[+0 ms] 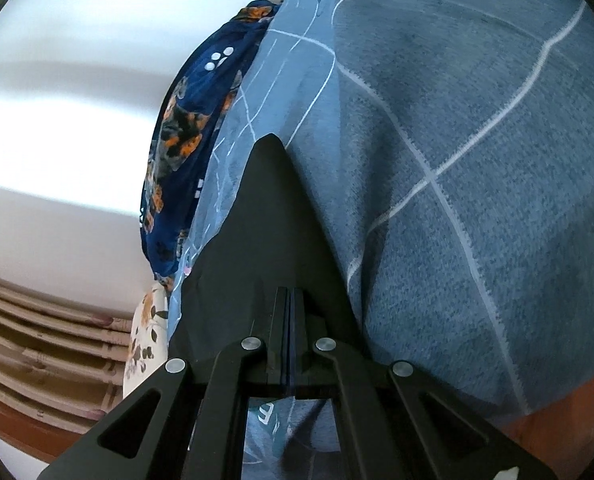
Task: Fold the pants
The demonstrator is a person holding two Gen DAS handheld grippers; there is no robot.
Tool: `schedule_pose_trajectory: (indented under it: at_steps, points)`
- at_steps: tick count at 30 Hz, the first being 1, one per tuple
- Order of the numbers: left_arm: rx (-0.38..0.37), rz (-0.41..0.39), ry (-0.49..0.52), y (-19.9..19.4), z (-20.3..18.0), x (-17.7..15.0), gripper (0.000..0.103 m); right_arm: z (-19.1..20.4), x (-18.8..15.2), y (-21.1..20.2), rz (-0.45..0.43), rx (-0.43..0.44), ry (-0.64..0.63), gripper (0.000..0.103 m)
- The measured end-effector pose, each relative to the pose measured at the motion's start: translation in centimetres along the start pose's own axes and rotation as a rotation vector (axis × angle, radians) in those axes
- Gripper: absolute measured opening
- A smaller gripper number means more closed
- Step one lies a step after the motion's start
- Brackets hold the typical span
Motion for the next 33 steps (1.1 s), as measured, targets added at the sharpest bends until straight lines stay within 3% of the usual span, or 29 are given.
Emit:
schedule_pose_trajectory:
  at_steps: [2, 4, 10, 14, 20, 24, 28, 33]
  points:
    - [-0.003, 0.017, -0.014, 0.1, 0.3, 0.0, 0.090, 0.2, -0.1, 0.0, -0.002, -0.015, -0.003, 0.000]
    - [-0.053, 0.063, -0.067, 0.2, 1.1, 0.0, 0.090, 0.4, -0.2, 0.1, -0.003, -0.030, -0.008, 0.000]
    - [-0.264, 0.174, -0.391, -0.7, 7.4, -0.2, 0.090, 0.9, -0.2, 0.1, -0.004, -0.054, -0.032, 0.000]
    - [-0.313, 0.198, -0.514, -1.5, 10.7, -1.1, 0.089, 0.9, -0.2, 0.1, -0.004, -0.042, -0.024, 0.000]
    - [-0.480, 0.227, -0.659, -1.0, 11.2, -2.3, 0.089, 0.9, -0.2, 0.0, -0.004, -0.044, -0.029, 0.000]
    - [-0.573, 0.307, -0.715, 0.7, 9.9, -3.0, 0.089, 0.9, -0.2, -0.1, -0.008, -0.051, -0.025, 0.000]
    - [-0.537, 0.300, -0.671, 2.0, 9.0, -2.9, 0.089, 1.0, -0.2, 0.0, -0.010, -0.059, -0.026, 0.000]
    - [-0.529, 0.336, -0.721, 4.8, 9.6, -3.3, 0.088, 1.1, -0.2, 0.2, -0.011, -0.060, -0.024, 0.000]
Point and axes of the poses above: each gripper's, at about its wrist camera, not at the fingertips, and y roughly the way its jaws point, z to its left, x to its top, the point moved 2 cm from there along y, roughly the way its jaws point, and after that the axes turned 12 degrees about -z, right-handed, at the moved point
